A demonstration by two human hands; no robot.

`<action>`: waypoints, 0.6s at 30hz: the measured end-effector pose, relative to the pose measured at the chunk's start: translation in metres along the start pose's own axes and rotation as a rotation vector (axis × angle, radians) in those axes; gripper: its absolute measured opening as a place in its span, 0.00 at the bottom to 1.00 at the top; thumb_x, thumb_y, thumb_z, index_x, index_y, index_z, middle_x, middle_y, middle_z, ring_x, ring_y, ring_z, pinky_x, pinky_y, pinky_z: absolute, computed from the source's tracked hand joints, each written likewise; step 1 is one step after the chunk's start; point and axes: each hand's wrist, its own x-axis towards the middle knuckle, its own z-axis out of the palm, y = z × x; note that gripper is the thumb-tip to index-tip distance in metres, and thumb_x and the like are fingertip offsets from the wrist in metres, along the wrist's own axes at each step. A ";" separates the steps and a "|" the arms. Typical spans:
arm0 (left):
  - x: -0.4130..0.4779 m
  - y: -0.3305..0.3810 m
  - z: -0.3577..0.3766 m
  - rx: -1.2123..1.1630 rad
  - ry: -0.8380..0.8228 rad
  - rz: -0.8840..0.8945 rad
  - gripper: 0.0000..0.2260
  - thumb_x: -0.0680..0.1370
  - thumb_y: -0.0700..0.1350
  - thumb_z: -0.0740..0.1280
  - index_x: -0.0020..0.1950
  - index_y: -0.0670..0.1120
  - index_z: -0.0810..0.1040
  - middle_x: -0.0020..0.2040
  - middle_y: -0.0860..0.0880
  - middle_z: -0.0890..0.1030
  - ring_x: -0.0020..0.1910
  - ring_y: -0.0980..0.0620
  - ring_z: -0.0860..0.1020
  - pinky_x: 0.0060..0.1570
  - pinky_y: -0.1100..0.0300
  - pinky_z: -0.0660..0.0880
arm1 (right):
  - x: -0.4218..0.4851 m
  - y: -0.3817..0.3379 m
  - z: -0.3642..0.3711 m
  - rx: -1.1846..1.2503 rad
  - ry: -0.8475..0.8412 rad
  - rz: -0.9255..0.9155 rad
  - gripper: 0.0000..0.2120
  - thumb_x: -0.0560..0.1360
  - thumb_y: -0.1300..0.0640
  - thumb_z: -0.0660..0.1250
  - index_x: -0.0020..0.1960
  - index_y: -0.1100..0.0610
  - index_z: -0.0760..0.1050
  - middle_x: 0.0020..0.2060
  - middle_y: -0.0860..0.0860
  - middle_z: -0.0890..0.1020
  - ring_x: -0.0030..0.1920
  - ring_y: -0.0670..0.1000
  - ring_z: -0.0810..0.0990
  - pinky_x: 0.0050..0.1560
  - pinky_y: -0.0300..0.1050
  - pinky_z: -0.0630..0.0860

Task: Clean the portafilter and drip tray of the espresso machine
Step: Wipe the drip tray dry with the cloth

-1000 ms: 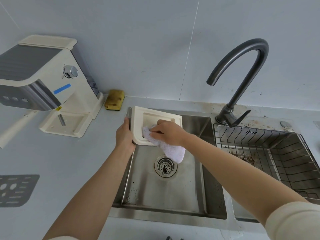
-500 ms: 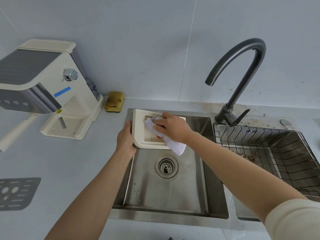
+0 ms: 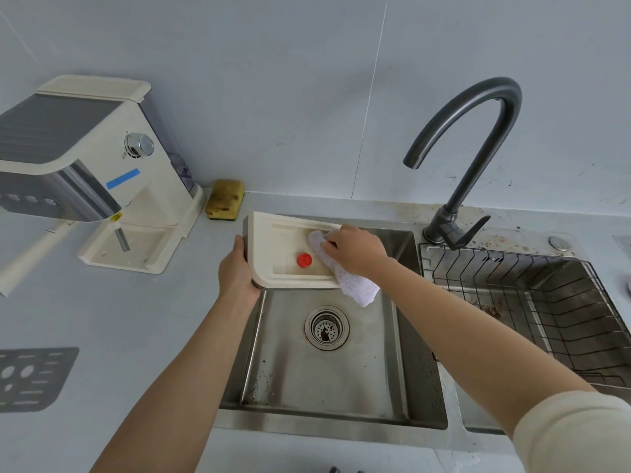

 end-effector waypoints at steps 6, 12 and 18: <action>0.000 -0.003 0.003 0.009 0.052 0.008 0.14 0.79 0.54 0.58 0.40 0.50 0.78 0.34 0.51 0.82 0.35 0.52 0.80 0.33 0.58 0.76 | -0.004 -0.003 0.018 0.009 -0.078 0.005 0.21 0.77 0.47 0.51 0.29 0.55 0.67 0.28 0.49 0.68 0.31 0.51 0.69 0.29 0.40 0.61; -0.005 -0.012 0.005 0.030 0.110 -0.035 0.13 0.79 0.53 0.58 0.39 0.50 0.77 0.37 0.50 0.80 0.35 0.51 0.79 0.29 0.59 0.75 | -0.004 -0.004 0.020 0.095 -0.204 0.081 0.18 0.75 0.46 0.55 0.29 0.52 0.67 0.29 0.48 0.71 0.33 0.51 0.71 0.30 0.40 0.63; -0.010 -0.016 0.008 -0.125 0.188 -0.175 0.10 0.80 0.51 0.58 0.44 0.48 0.75 0.36 0.51 0.79 0.34 0.51 0.78 0.19 0.64 0.74 | -0.011 0.005 0.022 0.633 -0.160 0.194 0.17 0.75 0.52 0.59 0.30 0.58 0.68 0.28 0.51 0.70 0.32 0.49 0.68 0.36 0.40 0.65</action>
